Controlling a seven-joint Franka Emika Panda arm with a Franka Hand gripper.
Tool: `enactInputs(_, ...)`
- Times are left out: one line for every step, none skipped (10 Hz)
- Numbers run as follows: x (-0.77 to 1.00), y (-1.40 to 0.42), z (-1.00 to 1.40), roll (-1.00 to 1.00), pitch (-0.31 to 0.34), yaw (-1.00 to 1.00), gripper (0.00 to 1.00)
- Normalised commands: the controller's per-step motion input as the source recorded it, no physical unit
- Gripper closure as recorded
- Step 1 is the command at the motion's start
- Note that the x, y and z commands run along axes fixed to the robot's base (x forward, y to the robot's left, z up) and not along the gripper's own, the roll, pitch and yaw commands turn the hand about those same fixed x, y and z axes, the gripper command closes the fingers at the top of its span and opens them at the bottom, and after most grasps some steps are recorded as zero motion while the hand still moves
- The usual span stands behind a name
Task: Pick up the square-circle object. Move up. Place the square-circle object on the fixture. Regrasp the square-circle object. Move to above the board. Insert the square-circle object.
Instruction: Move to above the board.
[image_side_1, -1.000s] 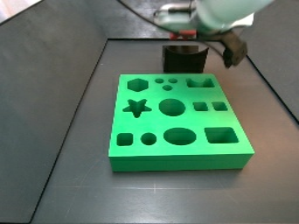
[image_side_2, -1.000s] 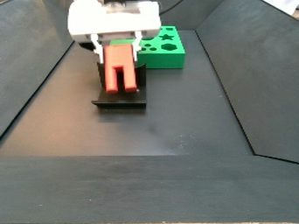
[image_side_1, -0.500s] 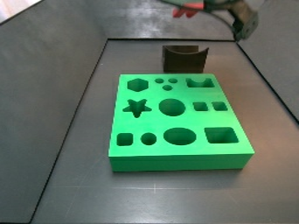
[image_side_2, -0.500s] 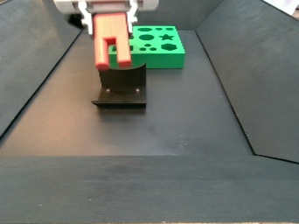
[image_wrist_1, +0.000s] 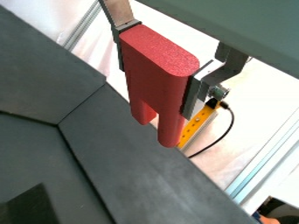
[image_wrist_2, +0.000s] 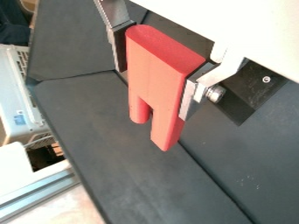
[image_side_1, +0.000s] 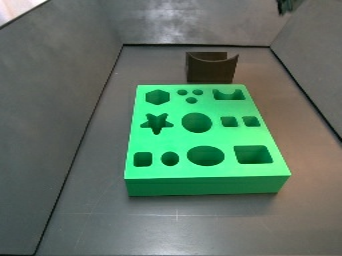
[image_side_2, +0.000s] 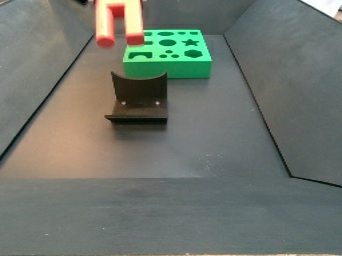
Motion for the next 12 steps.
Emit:
enactInputs(-0.04,0.04,0.9,-0.06,0.03,-0.02,1.0)
enactInputs(-0.03,0.02,0.66,-0.06,0.047,-0.02,1.0)
enactInputs(-0.03,0.01,0.54,-0.07,0.052,-0.01,1.0)
enactInputs(-0.03,0.01,0.3,-0.07,0.068,0.0,1.0)
enactInputs(-0.49,-1.0,0.23,-1.0,-0.04,-0.14,1.0)
enactInputs(-0.49,-1.0,0.22,-1.0,-0.05,-0.14,1.0)
enactInputs(-0.51,-1.0,0.23,-1.0,-0.052,-0.14,1.0)
enactInputs(-0.52,-1.0,0.22,-1.0,-0.055,-0.15,1.0)
enactInputs(-0.52,-1.0,0.22,-1.0,-0.048,-0.15,1.0)
enactInputs(-0.53,-1.0,0.22,-1.0,-0.038,-0.16,1.0)
enactInputs(-0.54,-1.0,0.22,-1.0,-0.034,-0.16,1.0)
enactInputs(-0.56,-1.0,0.23,-1.0,-0.03,-0.16,1.0)
